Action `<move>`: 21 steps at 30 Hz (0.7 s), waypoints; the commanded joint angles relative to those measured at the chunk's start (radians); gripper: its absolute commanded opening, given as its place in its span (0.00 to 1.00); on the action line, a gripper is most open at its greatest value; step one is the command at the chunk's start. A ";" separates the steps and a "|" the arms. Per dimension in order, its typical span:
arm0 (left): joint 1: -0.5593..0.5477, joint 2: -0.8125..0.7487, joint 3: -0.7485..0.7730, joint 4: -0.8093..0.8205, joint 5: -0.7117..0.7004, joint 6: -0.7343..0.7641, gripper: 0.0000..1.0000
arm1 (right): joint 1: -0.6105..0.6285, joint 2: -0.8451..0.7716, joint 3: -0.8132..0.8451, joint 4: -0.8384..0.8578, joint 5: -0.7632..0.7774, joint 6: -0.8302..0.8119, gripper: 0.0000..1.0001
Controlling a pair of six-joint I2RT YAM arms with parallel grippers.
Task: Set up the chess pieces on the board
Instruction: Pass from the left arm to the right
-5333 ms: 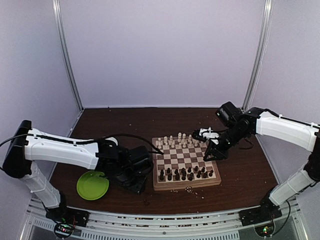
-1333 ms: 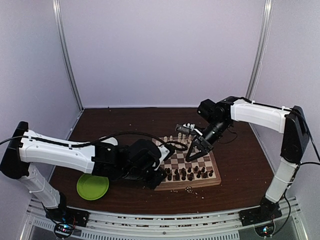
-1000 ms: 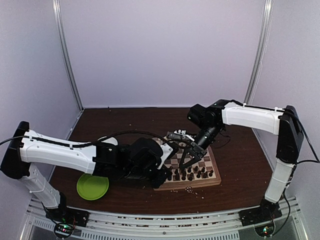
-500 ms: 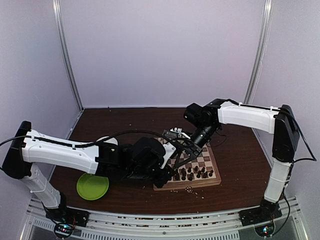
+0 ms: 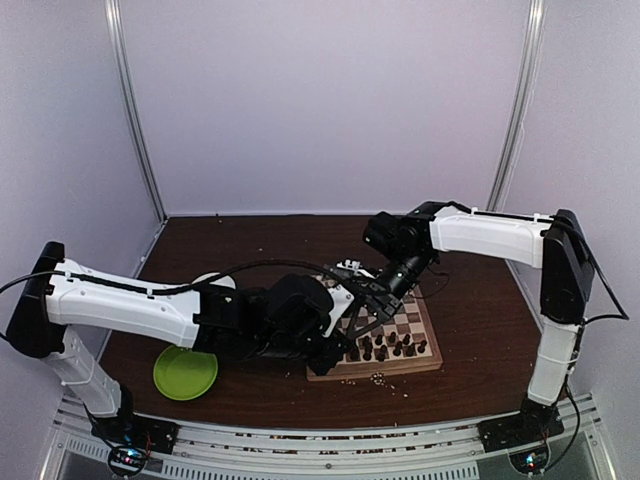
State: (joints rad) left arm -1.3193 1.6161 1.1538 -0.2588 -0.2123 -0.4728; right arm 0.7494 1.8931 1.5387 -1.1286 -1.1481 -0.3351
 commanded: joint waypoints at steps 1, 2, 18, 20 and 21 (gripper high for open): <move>-0.005 0.006 0.025 0.041 -0.016 -0.003 0.08 | 0.008 0.009 0.014 -0.011 -0.033 -0.016 0.12; -0.005 0.008 0.025 0.039 -0.021 -0.005 0.13 | 0.007 0.007 0.013 -0.008 -0.029 -0.017 0.11; 0.155 -0.284 -0.039 -0.103 -0.169 0.209 0.70 | -0.197 -0.271 -0.161 0.154 0.491 -0.041 0.10; 0.244 -0.308 -0.005 -0.126 -0.145 0.250 0.72 | -0.207 -0.327 -0.215 0.181 0.628 -0.067 0.10; 0.289 -0.310 0.021 -0.139 -0.136 0.268 0.73 | -0.209 -0.351 -0.241 0.193 0.692 -0.080 0.10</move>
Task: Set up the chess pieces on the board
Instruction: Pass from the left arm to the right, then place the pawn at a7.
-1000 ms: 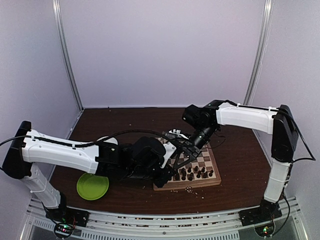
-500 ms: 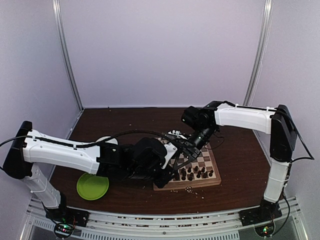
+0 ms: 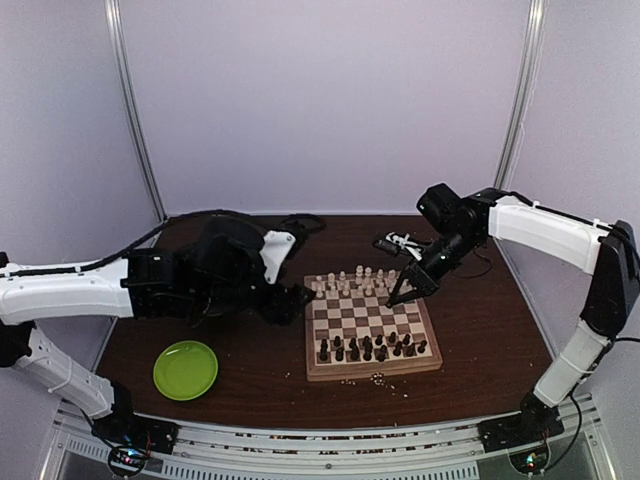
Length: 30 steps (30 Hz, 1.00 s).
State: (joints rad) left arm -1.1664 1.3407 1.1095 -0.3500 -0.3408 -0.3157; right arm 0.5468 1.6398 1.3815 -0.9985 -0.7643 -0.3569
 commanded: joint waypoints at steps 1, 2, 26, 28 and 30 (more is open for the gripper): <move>0.184 -0.028 0.095 -0.062 0.011 0.126 0.73 | -0.008 -0.117 -0.109 0.076 0.361 -0.067 0.10; 0.225 -0.017 0.132 -0.076 0.033 0.145 0.73 | -0.012 -0.134 -0.130 0.084 0.398 -0.074 0.10; 0.487 0.014 0.001 0.097 -0.043 0.295 0.78 | -0.004 -0.116 -0.334 0.198 0.499 -0.176 0.11; 0.485 0.009 -0.004 0.107 -0.040 0.293 0.78 | 0.003 -0.106 -0.330 0.192 0.498 -0.185 0.11; 0.487 0.006 -0.006 0.111 -0.045 0.291 0.78 | 0.009 -0.087 -0.327 0.183 0.496 -0.191 0.11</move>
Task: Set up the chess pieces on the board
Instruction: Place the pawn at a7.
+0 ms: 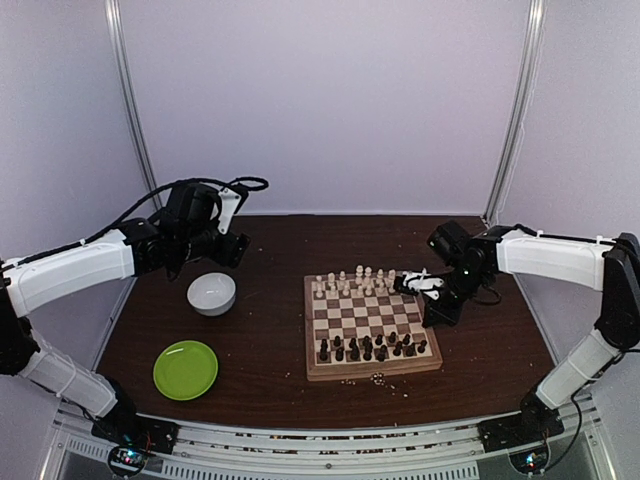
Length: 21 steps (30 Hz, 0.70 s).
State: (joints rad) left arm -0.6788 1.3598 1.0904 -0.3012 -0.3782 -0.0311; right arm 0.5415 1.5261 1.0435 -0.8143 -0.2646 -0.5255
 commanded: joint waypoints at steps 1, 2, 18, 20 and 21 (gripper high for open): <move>-0.002 -0.012 0.014 0.060 -0.012 0.006 0.78 | 0.021 0.033 0.014 -0.002 -0.004 -0.023 0.11; -0.002 -0.011 0.014 0.058 -0.017 0.005 0.78 | 0.025 0.039 0.015 -0.001 -0.006 -0.021 0.11; -0.002 -0.019 0.019 0.049 -0.013 0.005 0.78 | 0.079 0.094 0.023 -0.015 0.028 -0.021 0.11; -0.002 -0.018 0.020 0.047 -0.014 0.004 0.78 | 0.081 0.097 0.026 -0.021 0.030 -0.021 0.11; -0.003 -0.018 0.021 0.047 -0.014 0.005 0.78 | 0.081 0.095 0.026 -0.023 0.032 -0.021 0.11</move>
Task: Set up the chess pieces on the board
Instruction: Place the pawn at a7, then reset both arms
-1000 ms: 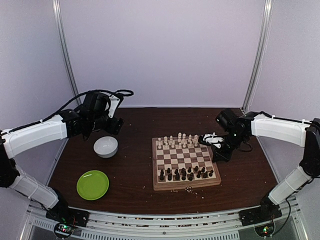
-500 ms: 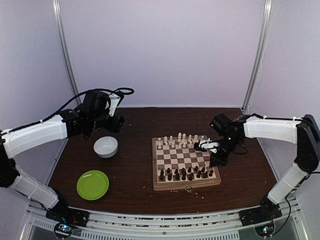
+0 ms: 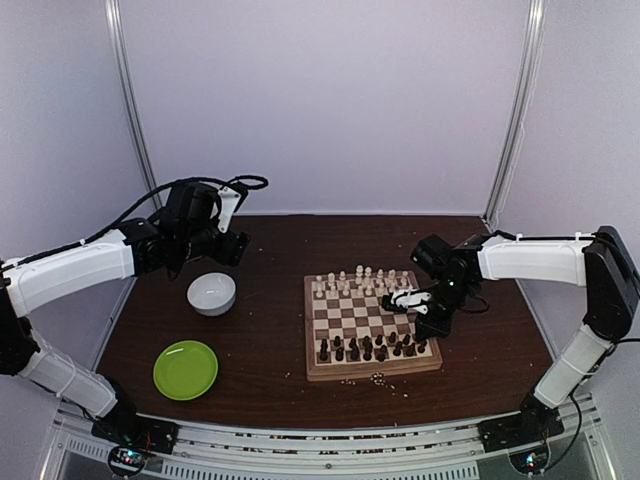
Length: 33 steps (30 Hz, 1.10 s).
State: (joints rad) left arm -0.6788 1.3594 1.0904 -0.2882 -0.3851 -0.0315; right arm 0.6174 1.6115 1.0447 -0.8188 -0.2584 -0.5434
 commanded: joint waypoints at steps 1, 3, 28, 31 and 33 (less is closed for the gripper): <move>-0.002 -0.016 0.022 0.032 -0.008 0.005 0.78 | 0.005 0.008 0.024 -0.018 0.030 -0.001 0.11; -0.001 -0.016 0.023 0.031 -0.005 0.004 0.78 | 0.006 0.003 0.018 -0.013 0.036 0.000 0.12; -0.001 -0.034 0.125 -0.069 -0.033 0.006 0.94 | -0.139 -0.272 0.220 -0.102 -0.081 0.036 0.30; -0.001 -0.051 0.169 -0.092 -0.062 0.018 0.98 | -0.215 -0.377 0.217 -0.020 -0.060 0.074 0.31; -0.001 -0.073 0.175 -0.083 -0.093 0.009 0.98 | -0.265 -0.461 0.186 0.074 -0.028 0.116 0.33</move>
State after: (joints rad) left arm -0.6788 1.3453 1.2129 -0.3733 -0.4145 -0.0235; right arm 0.4274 1.2827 1.2400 -0.8772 -0.3248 -0.4988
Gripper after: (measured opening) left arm 0.977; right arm 0.312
